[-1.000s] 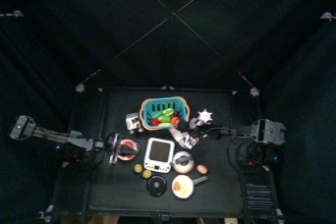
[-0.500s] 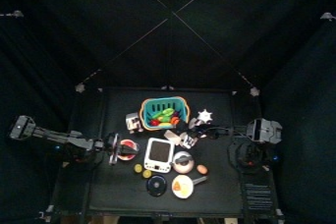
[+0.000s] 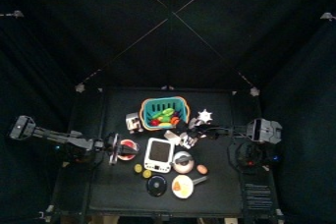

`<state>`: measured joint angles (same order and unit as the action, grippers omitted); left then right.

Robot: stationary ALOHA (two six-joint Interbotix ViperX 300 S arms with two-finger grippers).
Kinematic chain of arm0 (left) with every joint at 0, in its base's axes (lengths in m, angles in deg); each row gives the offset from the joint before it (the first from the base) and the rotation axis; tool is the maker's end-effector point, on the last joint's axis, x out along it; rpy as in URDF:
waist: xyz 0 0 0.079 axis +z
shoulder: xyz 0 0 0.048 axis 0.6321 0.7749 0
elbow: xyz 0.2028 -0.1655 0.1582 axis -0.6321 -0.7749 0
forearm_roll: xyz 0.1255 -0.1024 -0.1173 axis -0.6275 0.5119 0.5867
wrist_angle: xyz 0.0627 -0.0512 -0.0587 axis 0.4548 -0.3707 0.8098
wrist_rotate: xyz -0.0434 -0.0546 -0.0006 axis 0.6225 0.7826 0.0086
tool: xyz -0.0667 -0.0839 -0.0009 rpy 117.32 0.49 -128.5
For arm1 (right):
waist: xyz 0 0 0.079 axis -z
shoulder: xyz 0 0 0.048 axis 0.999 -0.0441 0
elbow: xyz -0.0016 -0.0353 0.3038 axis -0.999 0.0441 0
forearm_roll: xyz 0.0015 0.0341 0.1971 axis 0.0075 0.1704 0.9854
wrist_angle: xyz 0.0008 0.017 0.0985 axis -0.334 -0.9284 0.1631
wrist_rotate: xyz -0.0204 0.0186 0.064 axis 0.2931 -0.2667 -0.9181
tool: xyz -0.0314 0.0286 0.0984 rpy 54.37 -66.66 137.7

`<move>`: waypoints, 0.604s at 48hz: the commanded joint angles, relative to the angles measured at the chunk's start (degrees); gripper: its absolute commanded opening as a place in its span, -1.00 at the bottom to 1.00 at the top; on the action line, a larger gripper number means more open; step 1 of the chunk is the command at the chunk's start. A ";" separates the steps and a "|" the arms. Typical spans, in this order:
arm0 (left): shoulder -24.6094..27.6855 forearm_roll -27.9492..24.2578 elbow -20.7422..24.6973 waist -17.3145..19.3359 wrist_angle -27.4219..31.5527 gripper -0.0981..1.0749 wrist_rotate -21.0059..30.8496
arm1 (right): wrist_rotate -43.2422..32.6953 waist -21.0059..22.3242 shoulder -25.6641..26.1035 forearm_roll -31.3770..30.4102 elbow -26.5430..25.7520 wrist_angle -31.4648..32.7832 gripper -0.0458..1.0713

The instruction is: Grab cleaver handle

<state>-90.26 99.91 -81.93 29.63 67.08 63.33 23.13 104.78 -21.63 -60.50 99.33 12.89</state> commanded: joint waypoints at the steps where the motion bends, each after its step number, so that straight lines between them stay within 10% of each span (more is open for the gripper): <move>1: 0.09 -0.09 0.70 0.18 -0.53 -0.57 -0.09 | 0.09 -0.09 0.79 0.00 -1.23 -0.35 0.61; 15: 0.09 0.00 0.70 0.18 -0.62 -0.57 0.00 | 0.18 -0.18 -0.53 -0.62 -1.32 -0.35 0.53; 29: 0.09 0.00 0.70 0.18 -0.53 -0.57 0.00 | 0.18 -0.62 0.53 -1.49 -2.55 0.53 0.03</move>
<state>-90.26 99.91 -81.93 29.72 67.08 63.33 23.13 104.43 -22.95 -61.91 98.36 12.98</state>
